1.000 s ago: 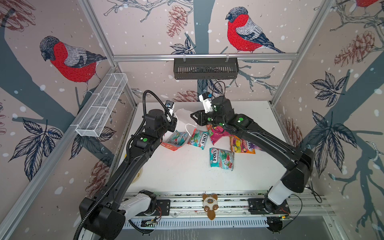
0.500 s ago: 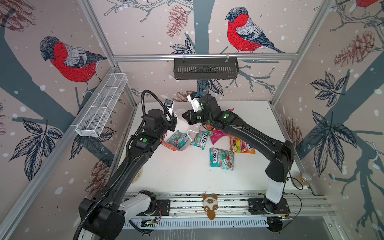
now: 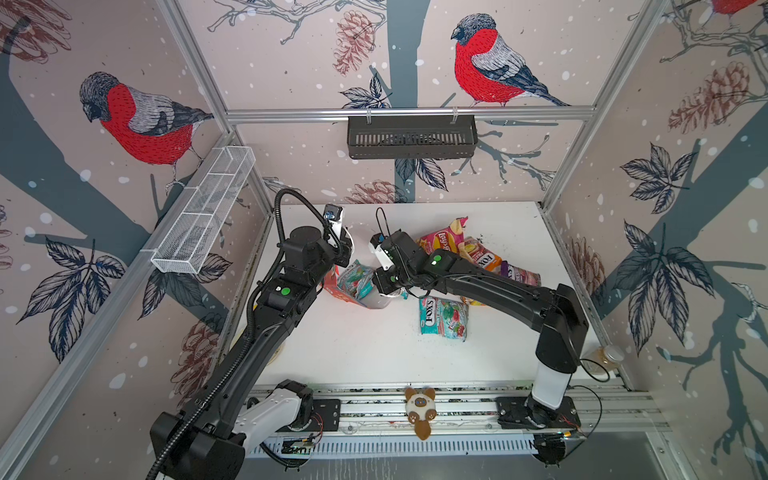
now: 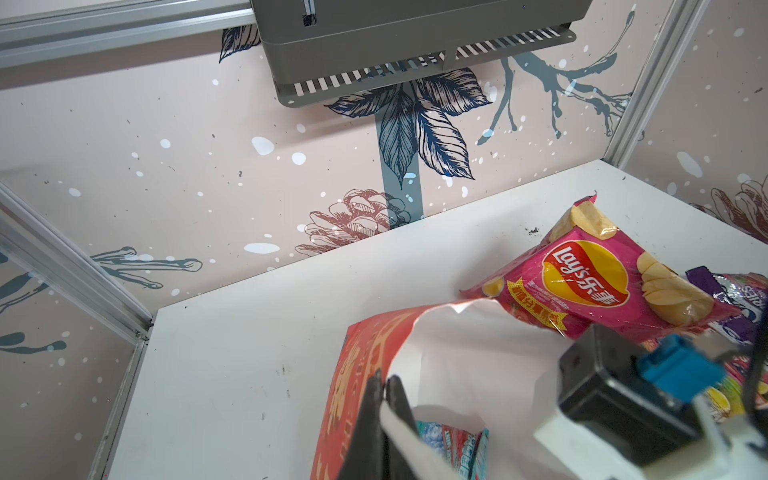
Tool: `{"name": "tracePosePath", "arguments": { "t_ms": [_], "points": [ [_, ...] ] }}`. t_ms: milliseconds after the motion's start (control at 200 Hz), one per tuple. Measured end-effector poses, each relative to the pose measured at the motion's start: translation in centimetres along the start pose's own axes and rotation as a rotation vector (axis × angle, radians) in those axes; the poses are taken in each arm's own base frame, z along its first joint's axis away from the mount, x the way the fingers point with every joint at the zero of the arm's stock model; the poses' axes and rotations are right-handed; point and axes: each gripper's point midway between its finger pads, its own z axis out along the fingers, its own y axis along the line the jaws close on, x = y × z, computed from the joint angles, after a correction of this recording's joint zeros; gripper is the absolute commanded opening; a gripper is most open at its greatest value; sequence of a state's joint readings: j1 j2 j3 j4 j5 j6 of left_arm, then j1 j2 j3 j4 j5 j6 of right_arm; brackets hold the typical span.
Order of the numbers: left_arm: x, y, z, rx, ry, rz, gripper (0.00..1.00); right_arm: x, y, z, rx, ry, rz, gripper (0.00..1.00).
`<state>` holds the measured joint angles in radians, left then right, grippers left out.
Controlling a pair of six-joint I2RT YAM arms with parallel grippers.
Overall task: Take the snacks out of the paper bag
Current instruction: 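Lower the right gripper into the bag while the left gripper tilts the bag toward it, then reach the open right gripper deeper toward the last teal Mint Blossom packet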
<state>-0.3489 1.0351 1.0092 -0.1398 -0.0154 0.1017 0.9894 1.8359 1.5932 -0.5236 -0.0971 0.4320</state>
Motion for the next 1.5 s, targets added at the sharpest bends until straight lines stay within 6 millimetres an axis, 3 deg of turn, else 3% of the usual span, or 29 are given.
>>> {"name": "tracePosePath", "arguments": {
  "t_ms": [190, 290, 425, 585, 765, 921, 1186, 1501],
  "points": [
    [-0.4, -0.7, -0.7, 0.04, -0.02, -0.031, 0.0, 4.2, -1.0, 1.3, 0.069, 0.097, -0.06, 0.12],
    [-0.3, -1.1, -0.6, 0.06, -0.014, -0.05, 0.0, 5.4, -2.0, 1.6, 0.103, 0.132, -0.069, 0.21],
    [0.2, -2.1, -0.2, 0.09, 0.004, -0.069, 0.0, 4.2, -2.8, 1.3, 0.092, 0.112, -0.052, 0.24],
    [0.9, -4.6, 0.6, 0.134, 0.036, -0.05, 0.0, 0.9, -4.3, 0.7, 0.04, 0.039, 0.064, 0.29],
    [1.6, -5.9, 1.4, 0.143, 0.068, -0.043, 0.0, -1.0, -3.2, 1.4, -0.042, 0.009, 0.109, 0.3],
    [1.2, -6.4, 1.7, 0.149, 0.067, -0.054, 0.0, -0.2, -3.1, 2.7, -0.061, 0.044, 0.114, 0.32],
    [0.0, -5.8, 2.3, 0.088, 0.061, -0.098, 0.0, 2.9, -3.2, 3.8, -0.057, 0.124, 0.09, 0.34],
    [0.1, -6.7, 2.5, 0.09, 0.067, -0.107, 0.0, 2.1, -3.7, 5.6, -0.093, 0.149, 0.145, 0.46]
  ]
}}
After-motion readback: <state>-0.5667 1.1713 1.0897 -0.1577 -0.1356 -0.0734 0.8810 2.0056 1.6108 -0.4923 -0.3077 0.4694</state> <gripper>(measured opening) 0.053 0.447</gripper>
